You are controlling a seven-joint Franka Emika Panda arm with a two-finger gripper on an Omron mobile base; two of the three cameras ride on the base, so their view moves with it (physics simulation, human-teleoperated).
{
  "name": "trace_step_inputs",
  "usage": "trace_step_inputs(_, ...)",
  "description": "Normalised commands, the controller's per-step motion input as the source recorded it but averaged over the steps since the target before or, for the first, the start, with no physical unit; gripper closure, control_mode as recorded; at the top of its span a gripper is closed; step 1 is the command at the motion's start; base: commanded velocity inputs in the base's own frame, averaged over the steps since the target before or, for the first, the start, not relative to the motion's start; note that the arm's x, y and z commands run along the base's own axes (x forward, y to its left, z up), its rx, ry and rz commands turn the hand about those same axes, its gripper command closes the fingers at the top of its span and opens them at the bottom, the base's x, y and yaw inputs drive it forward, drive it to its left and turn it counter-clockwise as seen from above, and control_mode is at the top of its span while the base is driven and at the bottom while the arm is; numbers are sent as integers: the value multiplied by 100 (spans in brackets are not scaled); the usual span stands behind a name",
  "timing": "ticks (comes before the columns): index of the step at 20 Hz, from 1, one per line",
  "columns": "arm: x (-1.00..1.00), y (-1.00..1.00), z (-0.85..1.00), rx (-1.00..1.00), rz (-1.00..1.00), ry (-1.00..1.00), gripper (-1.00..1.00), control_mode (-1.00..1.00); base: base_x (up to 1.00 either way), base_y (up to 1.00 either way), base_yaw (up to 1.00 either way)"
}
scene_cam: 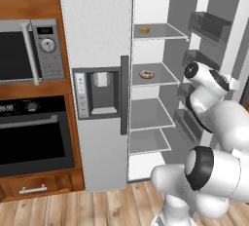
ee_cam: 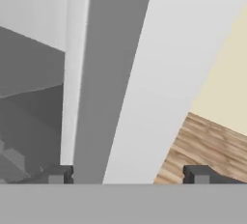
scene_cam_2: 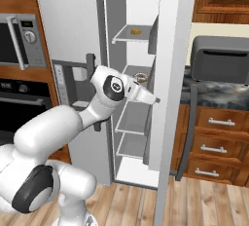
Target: Take the cake and donut from the fridge and place them on the empty tray on the dining counter.
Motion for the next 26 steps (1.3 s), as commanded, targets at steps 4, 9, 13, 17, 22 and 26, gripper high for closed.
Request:
trace_step_inputs(4, -97, 2, 100, 0, 18, -1, -100, -100, 0, 0, 0)
trace_step_inputs(9, -38, 54, 97, 3, 27, 9, -100, -100, 0, 0, 0)
trace_step_inputs(13, -2, 97, 36, 8, 33, 22, -100, -100, 0, 0, 0)
trace_step_inputs(17, 0, 83, 5, 9, 32, 12, -100, -100, 0, 0, 0)
trace_step_inputs(22, 0, 38, 7, 11, 32, 5, -100, -100, 0, 0, 0)
trace_step_inputs(26, 0, 27, 0, 6, 21, -5, -100, -100, 0, 0, 0)
